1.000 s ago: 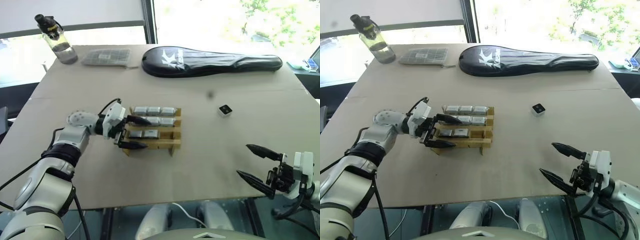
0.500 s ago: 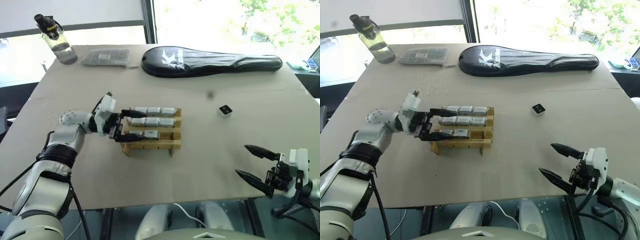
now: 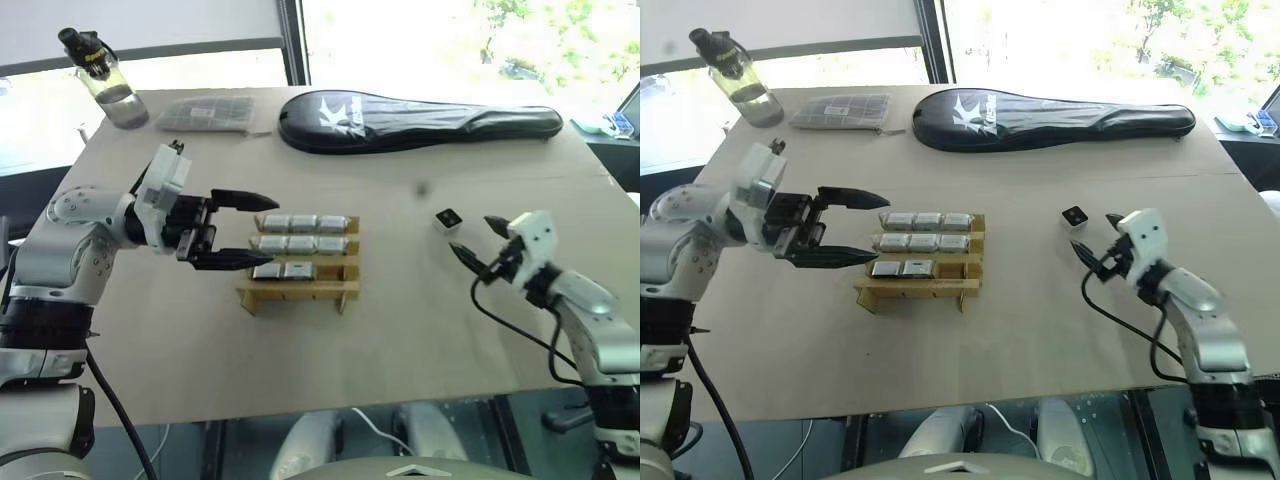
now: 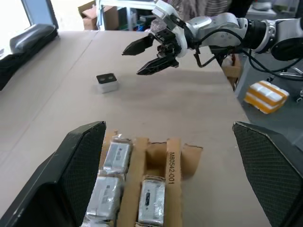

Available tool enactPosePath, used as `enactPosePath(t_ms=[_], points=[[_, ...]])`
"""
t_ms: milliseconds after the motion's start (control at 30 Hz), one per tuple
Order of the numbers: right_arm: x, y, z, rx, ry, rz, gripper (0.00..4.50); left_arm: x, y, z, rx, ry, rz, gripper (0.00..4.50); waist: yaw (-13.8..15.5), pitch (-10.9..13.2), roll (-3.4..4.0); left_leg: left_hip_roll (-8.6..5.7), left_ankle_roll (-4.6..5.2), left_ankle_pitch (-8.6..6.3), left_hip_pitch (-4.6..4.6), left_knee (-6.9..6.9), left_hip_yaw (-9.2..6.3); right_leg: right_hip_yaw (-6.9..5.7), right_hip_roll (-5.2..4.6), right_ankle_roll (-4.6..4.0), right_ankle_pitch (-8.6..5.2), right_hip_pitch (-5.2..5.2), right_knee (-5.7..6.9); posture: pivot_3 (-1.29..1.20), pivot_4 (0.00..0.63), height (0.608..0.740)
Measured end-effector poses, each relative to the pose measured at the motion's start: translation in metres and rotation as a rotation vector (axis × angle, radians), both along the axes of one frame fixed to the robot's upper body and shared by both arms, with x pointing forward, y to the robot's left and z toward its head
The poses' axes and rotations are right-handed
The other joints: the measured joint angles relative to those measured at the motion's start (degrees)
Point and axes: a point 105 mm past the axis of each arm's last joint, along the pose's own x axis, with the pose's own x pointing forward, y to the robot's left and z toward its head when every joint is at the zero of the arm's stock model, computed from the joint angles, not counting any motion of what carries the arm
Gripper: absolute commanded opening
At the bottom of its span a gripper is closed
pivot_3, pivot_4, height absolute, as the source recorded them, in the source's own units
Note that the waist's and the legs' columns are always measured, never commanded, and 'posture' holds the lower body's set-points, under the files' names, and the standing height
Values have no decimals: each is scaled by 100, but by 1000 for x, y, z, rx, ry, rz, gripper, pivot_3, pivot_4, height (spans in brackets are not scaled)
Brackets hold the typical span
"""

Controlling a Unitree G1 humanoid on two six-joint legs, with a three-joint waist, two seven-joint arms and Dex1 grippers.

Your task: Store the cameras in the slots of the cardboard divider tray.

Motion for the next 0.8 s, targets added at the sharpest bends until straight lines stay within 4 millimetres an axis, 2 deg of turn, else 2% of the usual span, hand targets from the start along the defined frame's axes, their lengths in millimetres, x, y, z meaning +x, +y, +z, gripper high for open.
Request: enactPosePath(t_ms=[100,200,367,600,633,667,700,800], points=[[18,10,-8,49,51,-28,4500,-5,-2,-5,-8,26,38,4458,-46,0,0,0,0,0,-4,1,-2,-2,-1,0,0,0,-1,0,150,740],[30,9,-18,64,108,-69,4500,-7,0,2,-12,-4,67,4458,-48,0,0,-1,0,0,-4,1,-2,-2,-1,0,0,0,-2,0,150,740],[41,5,-31,57,162,-114,4500,-10,-1,5,-12,-17,78,4458,-77,1,2,-1,0,0,-2,-1,0,-1,-1,0,0,-1,-1,0,150,740],[48,16,-30,54,145,-65,4500,-10,0,3,-8,-18,83,4458,-107,1,2,0,0,0,0,-1,1,2,0,0,0,-1,0,0,150,740],[48,18,-31,52,137,-56,3991,-10,0,2,-2,-14,87,4500,-111,1,2,0,0,0,0,-1,2,3,0,0,0,-2,0,0,150,740],[48,20,-31,52,131,-46,3765,-10,1,0,5,-10,93,4500,-116,1,2,0,0,0,0,-1,2,4,0,0,0,-2,0,0,150,740],[47,21,-31,52,126,-38,3356,-10,2,-3,14,-6,99,4500,-119,1,2,0,0,0,0,-1,2,3,0,0,0,-2,-1,0,150,740],[47,25,-31,53,112,-30,1875,-9,3,-5,24,-3,110,4500,-116,2,2,0,0,0,-1,-1,1,3,0,0,0,-2,0,0,150,740]])
